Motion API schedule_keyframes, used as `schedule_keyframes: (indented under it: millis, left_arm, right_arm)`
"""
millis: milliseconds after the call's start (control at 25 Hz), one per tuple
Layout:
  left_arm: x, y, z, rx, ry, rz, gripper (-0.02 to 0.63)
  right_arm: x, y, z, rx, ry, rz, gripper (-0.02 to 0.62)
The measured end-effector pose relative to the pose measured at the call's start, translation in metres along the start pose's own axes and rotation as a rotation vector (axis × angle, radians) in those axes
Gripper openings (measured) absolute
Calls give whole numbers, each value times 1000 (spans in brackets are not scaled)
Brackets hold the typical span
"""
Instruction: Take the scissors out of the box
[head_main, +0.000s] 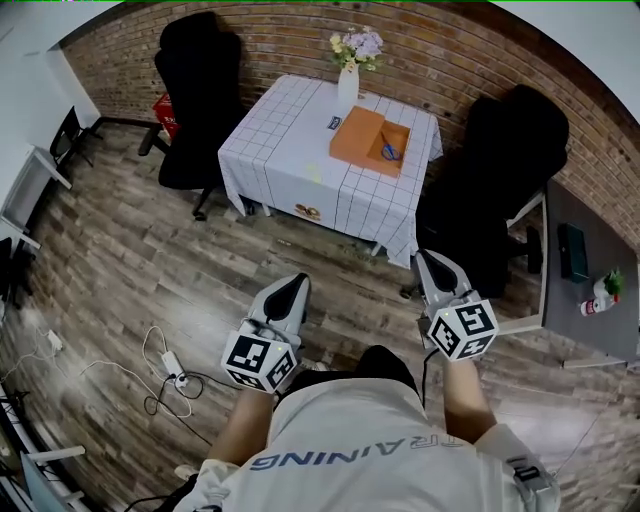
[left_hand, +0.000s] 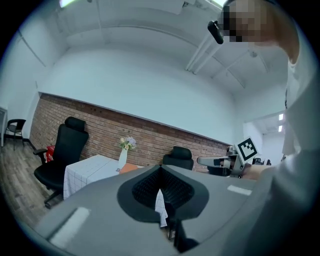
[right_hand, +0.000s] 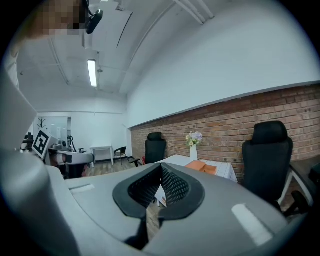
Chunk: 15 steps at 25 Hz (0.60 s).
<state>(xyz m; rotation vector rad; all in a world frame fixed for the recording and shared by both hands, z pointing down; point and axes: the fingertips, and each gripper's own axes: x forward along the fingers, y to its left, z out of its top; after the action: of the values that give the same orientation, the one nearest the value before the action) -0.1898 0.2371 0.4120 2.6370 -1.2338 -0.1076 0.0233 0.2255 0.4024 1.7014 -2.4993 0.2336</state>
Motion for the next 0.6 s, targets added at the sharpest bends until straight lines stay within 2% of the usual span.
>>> schedule_keyframes:
  millis: [320,600]
  left_arm:
    - [43,17,-3,-23,4,-41,3]
    - [111,34,21,21,-1,-32,3]
  right_arm:
    - [37,-30,1,-12,34,-21,17]
    - [93,-73,20,15,-2,12,17]
